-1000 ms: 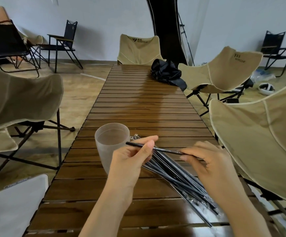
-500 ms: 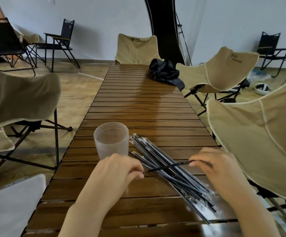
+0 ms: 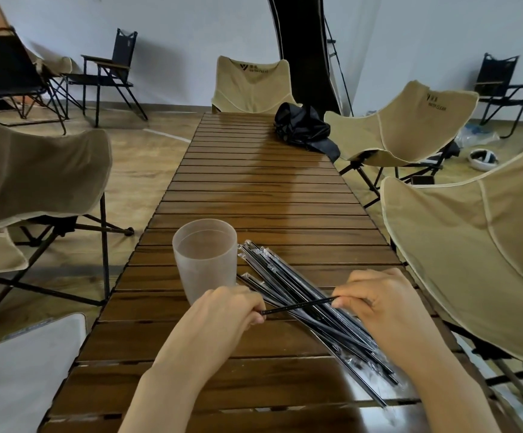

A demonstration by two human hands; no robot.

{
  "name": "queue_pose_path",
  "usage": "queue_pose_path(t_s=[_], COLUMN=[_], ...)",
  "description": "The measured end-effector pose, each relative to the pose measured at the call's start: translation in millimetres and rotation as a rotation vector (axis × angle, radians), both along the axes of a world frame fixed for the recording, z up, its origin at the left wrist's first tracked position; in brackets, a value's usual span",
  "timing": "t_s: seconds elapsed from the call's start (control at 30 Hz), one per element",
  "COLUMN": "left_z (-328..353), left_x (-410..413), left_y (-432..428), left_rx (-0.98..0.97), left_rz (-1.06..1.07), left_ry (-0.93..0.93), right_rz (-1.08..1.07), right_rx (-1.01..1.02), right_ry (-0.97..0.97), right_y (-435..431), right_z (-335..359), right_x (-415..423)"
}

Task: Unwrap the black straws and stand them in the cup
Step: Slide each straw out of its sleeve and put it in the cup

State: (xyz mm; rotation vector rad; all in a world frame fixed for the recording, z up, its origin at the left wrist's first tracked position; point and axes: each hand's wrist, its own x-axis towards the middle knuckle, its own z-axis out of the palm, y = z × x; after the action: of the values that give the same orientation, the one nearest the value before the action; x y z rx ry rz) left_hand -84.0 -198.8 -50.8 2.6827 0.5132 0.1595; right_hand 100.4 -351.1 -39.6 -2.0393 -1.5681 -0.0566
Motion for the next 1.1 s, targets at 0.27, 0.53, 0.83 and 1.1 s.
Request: queue_pose_path(t_s=[0.27,0.53,0.83,1.1], left_z=[-6,0,-2,-2], left_x=[-5,5,-5,-12], left_y=[-11,-2,-3,-2], left_rx=[0.099,-0.103,-0.092,0.145], left_rz=[0.105,0.087,0.070,0.116], left_ry=[-0.105,-0.123,-0.078,-0.097], right_rz=[-0.036,-0.035,0.107,0.199], right_rx=[-0.037,-0.201,-0.239,-0.208], right_ry=[-0.062,-0.128,-0.023,-0.064], right_y=[2,12,30,39], right_z=[0,-9,-14,-16], right_x=[-4,-14,-31,-42])
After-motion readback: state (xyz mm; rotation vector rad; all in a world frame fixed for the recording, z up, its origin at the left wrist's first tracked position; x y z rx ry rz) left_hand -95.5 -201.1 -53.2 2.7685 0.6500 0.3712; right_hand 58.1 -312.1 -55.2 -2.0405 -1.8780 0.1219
